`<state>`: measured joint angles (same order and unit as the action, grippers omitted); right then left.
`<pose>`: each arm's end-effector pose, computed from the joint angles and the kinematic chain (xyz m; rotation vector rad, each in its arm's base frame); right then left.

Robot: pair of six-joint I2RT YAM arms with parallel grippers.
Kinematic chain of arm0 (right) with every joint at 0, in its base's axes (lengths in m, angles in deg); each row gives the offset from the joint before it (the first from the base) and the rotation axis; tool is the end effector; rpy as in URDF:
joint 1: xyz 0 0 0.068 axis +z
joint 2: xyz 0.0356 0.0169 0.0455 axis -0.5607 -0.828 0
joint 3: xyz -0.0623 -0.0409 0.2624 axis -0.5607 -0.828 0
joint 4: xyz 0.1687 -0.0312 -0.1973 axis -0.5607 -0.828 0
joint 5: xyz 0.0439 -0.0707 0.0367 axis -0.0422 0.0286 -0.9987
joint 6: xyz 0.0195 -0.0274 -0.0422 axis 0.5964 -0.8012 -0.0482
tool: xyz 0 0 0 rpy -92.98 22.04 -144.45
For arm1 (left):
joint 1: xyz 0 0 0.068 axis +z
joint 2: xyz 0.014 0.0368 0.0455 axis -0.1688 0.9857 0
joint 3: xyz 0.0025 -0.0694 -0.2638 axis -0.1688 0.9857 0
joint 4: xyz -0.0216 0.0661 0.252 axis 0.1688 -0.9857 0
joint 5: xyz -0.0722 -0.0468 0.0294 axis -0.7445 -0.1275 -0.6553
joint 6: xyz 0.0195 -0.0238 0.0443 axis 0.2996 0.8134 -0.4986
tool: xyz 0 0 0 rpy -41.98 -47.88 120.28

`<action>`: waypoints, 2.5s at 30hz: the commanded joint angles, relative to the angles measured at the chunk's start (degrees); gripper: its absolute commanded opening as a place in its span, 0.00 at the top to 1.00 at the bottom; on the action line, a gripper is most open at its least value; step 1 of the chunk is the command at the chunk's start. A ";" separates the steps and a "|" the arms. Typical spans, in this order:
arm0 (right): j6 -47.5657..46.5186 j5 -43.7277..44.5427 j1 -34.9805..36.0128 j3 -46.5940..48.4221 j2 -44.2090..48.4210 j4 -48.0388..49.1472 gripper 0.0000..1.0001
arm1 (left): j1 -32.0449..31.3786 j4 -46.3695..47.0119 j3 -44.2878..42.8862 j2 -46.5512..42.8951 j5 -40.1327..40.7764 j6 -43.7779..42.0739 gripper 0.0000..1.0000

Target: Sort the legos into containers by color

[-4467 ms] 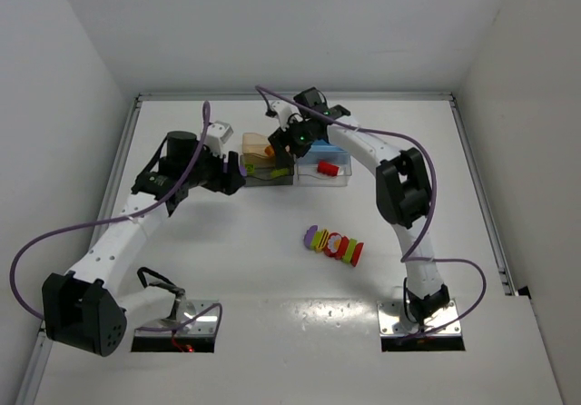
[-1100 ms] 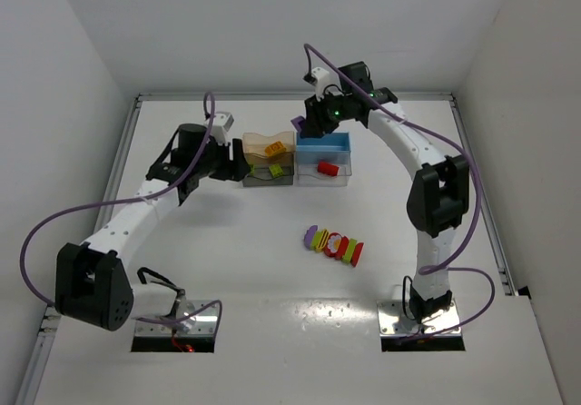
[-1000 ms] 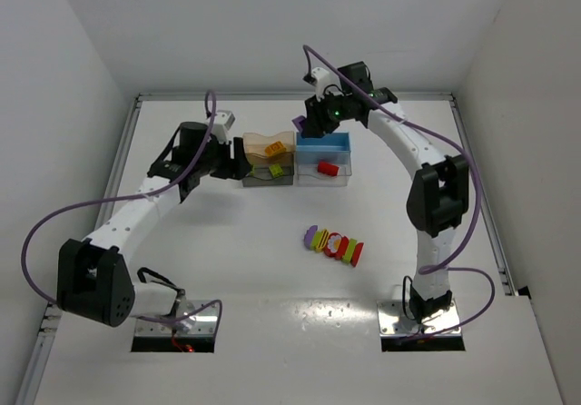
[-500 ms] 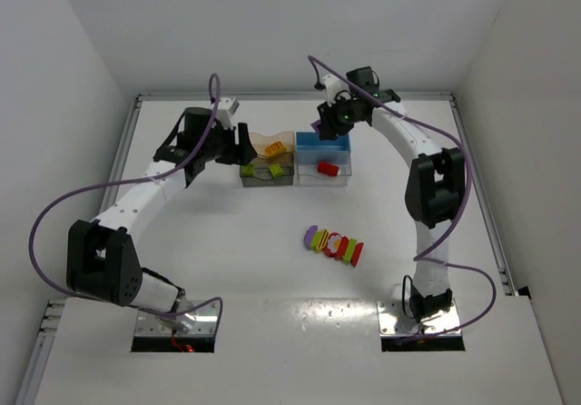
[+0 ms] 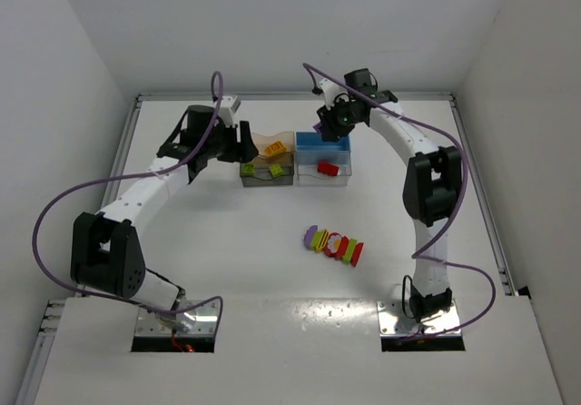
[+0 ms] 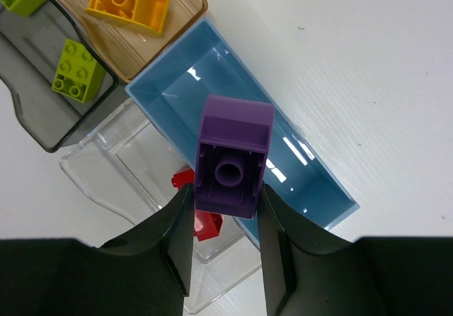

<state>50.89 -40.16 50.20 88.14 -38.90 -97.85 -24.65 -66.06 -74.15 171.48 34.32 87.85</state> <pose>0.4589 0.1456 0.2419 -0.8259 2.2966 0.4505 0.3193 -0.0944 0.2954 0.1338 2.1693 -0.5791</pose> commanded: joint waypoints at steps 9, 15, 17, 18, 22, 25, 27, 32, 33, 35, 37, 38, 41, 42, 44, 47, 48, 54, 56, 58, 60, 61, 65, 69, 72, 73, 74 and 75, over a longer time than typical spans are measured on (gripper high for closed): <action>-3.88 4.25 -0.01 2.38 -1.61 0.22 0.56 | 0.17 3.65 -4.46 2.03 -0.66 1.08 1.00; -3.88 4.87 0.51 2.38 -0.91 1.27 0.30 | -0.35 4.79 -6.83 4.23 -1.19 1.61 1.00; -2.48 4.87 0.51 2.38 -0.03 1.27 0.30 | -0.88 5.41 -7.71 5.11 -1.19 2.14 1.00; -1.77 4.87 0.51 2.38 0.76 1.27 0.30 | -2.19 6.89 -8.76 6.68 -0.58 2.66 1.00; 3.32 5.65 -0.10 0.36 8.56 3.38 0.29 | -5.80 9.00 -12.89 11.24 1.53 3.19 1.00; 6.22 6.18 -2.02 -3.33 13.76 3.91 0.29 | -8.87 9.63 -17.11 16.16 3.90 3.72 1.00; 8.07 6.18 -2.99 -6.57 18.66 3.91 0.29 | -10.37 10.16 -19.39 18.90 5.40 3.72 1.00; 9.92 6.18 -5.98 -13.95 26.86 3.12 0.28 | -13.54 10.16 -27.92 28.64 9.27 4.33 1.00; 9.92 6.18 -5.99 -14.84 27.92 3.12 0.28 | -14.06 10.16 -29.06 29.80 9.27 4.34 1.00; 9.92 6.18 -7.56 -16.42 30.12 2.59 0.27 | -14.59 10.16 -31.79 32.08 9.80 4.86 1.00; 9.92 6.71 -8.62 -17.21 31.17 1.98 0.27 | -15.73 9.63 -33.89 34.80 10.32 5.38 0.98; 9.92 6.71 -9.41 -17.92 31.96 1.98 0.27 | -15.73 9.63 -34.51 35.78 10.33 5.39 0.97; 9.92 6.71 -10.73 -19.24 33.28 1.45 0.27 | -16.35 9.63 -37.15 38.77 11.02 5.39 0.94; 10.45 6.71 -10.74 -19.24 34.07 1.45 0.27 | -16.87 9.63 -37.85 39.47 11.64 5.39 0.94; 10.45 6.71 -11.35 -19.86 34.60 0.92 0.27 | -16.88 9.63 -39.70 41.31 12.17 5.39 0.89; 10.45 6.18 -11.88 -20.39 34.61 0.92 0.27 | -16.88 9.63 -41.63 42.63 12.17 4.86 0.85; 10.45 6.18 -11.88 -20.39 34.61 0.92 0.27 | -17.40 9.11 -41.64 42.64 12.17 4.86 0.83; 10.45 6.18 -11.88 -20.48 34.00 0.92 0.27 | -17.40 8.49 -42.17 43.17 11.56 4.34 0.48; 10.45 6.18 -11.88 -20.47 33.99 0.92 0.27 | -17.40 8.49 -42.17 42.56 11.56 3.54 0.41; 10.45 6.18 -11.88 -20.47 33.47 0.92 0.27 | -17.40 8.49 -42.17 41.76 11.56 3.54 0.39; 10.45 5.66 -11.88 -20.47 33.46 1.44 0.27 | -17.40 8.49 -42.17 39.49 9.91 2.93 0.17; 10.45 5.66 -11.88 -20.47 33.46 1.45 0.27 | -17.40 9.36 -41.47 38.69 8.93 2.41 0.13; 10.45 5.13 -11.88 -21.52 33.46 1.98 0.27 | -17.40 11.21 -40.06 34.74 7.16 0.64 0.00; 10.45 5.13 -11.88 -21.53 33.46 2.50 0.27 | -16.09 11.21 -39.53 29.82 5.60 4.75 0.00; 10.45 3.99 -11.88 -22.14 33.99 2.50 0.27 | -12.49 15.49 -35.24 23.32 -3.44 11.61 0.00; 10.45 3.99 -11.88 -22.14 34.51 2.50 0.27 | -10.13 17.34 -32.27 21.91 -8.60 12.41 0.00; 10.45 2.77 -11.88 -22.75 34.52 2.50 0.27 | -9.07 18.93 -30.84 20.68 -19.27 12.42 0.00; 10.45 2.23 -11.88 -23.46 35.04 2.50 0.27 | -8.01 20.51 -29.18 19.45 -25.12 12.42 0.00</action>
<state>60.64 -35.52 38.35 65.98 -6.29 -96.95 -37.33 -53.58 -106.81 196.92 29.34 96.33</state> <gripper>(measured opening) 0.733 1.000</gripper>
